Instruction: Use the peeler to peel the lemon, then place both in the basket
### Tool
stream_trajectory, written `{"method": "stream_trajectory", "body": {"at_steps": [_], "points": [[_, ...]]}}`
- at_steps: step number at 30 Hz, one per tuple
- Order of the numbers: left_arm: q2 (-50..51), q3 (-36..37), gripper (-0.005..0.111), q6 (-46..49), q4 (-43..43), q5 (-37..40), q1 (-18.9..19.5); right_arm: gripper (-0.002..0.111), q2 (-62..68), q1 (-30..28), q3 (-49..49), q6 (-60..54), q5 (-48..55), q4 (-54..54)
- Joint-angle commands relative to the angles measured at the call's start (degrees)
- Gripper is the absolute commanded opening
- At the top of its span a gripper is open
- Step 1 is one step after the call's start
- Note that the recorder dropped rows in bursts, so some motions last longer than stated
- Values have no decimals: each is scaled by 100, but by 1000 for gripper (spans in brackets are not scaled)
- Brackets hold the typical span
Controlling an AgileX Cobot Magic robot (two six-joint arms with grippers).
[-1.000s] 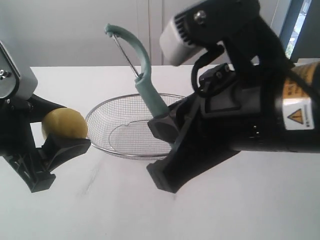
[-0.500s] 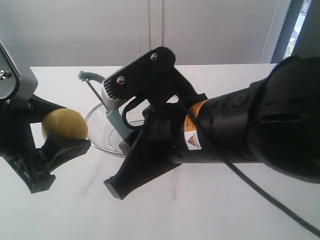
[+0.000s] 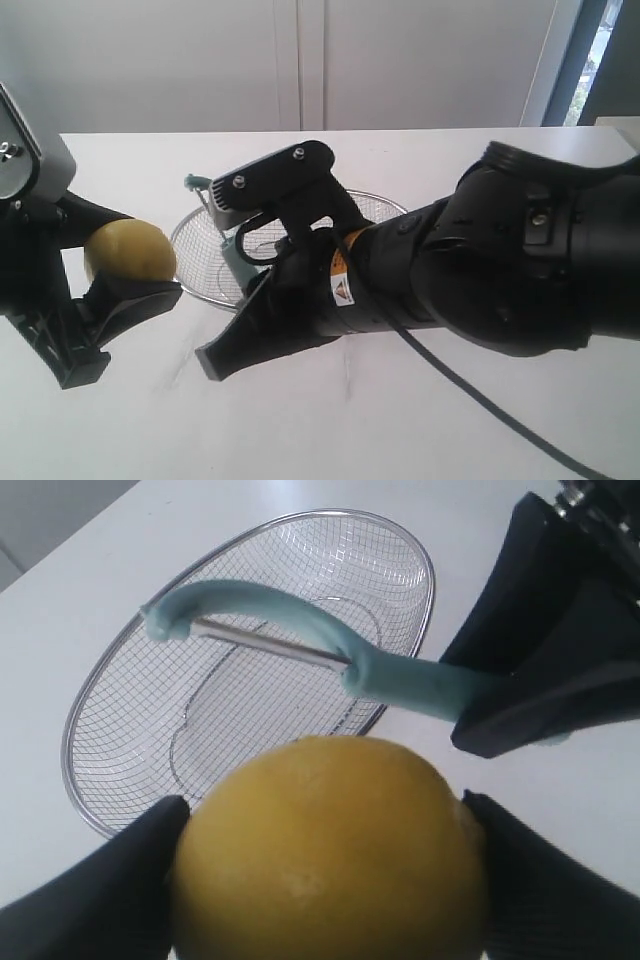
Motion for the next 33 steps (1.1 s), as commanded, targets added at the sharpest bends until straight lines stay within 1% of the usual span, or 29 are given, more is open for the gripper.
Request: {"method": "stream_trajectory", "body": {"at_steps": [1, 7, 33], "points": [[-22, 26, 0, -62, -131, 29, -44, 0, -7, 244, -24, -12, -132, 29], [-22, 26, 0, -62, -131, 29, -44, 0, -7, 464, -74, -12, -66, 124], [-22, 26, 0, -62, -131, 29, -44, 0, -128, 464, -157, -12, 15, 101]]}}
